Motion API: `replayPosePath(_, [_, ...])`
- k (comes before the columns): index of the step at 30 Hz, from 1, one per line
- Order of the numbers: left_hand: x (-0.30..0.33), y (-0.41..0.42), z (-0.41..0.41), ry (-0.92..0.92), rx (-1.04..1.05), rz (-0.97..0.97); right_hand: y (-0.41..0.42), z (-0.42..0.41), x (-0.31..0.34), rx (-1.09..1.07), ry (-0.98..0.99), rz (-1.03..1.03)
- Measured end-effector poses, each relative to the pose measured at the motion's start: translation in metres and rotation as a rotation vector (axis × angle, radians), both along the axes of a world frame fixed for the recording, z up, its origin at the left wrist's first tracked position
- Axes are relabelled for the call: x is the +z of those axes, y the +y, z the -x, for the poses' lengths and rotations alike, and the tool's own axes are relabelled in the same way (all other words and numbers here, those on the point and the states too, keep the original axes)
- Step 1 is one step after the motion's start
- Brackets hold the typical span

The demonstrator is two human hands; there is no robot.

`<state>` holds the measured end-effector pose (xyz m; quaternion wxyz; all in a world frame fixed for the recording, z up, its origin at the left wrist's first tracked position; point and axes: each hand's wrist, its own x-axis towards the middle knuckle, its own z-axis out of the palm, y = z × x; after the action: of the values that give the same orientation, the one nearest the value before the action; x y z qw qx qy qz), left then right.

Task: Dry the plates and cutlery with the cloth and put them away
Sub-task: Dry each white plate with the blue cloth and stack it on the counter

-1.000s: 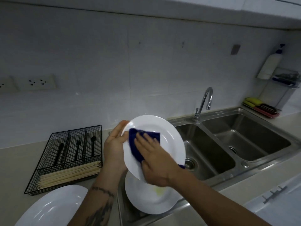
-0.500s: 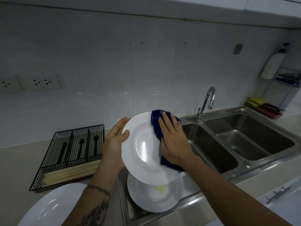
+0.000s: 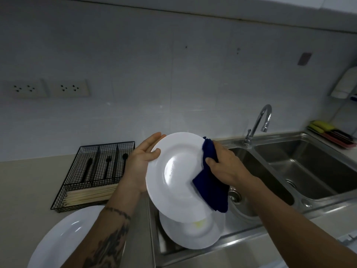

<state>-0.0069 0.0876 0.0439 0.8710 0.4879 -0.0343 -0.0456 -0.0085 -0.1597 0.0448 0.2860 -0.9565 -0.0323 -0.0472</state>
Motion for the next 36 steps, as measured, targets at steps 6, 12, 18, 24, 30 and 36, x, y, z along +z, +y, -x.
replayPosePath(6, [0.006,0.002,-0.009,-0.027,-0.113,-0.058,0.008,-0.009,0.02,0.089,-0.024,-0.164])
replayPosePath(12, [-0.006,0.008,-0.014,-0.115,0.119,-0.402,0.011,-0.002,-0.002,0.018,-0.101,-0.31])
replayPosePath(18, [-0.027,-0.006,-0.008,0.182,0.396,-0.477,0.026,0.018,-0.039,0.002,-0.363,-0.274])
replayPosePath(24, [-0.016,-0.015,-0.01,0.466,0.228,0.137,0.033,0.026,-0.058,0.144,-0.543,-0.129])
replayPosePath(30, [-0.007,-0.012,-0.023,0.498,0.36,0.146,0.018,0.037,-0.061,0.331,-0.393,0.044])
replayPosePath(36, [-0.022,0.002,-0.024,0.337,0.337,0.005,-0.003,0.044,-0.049,0.179,-0.338,-0.234])
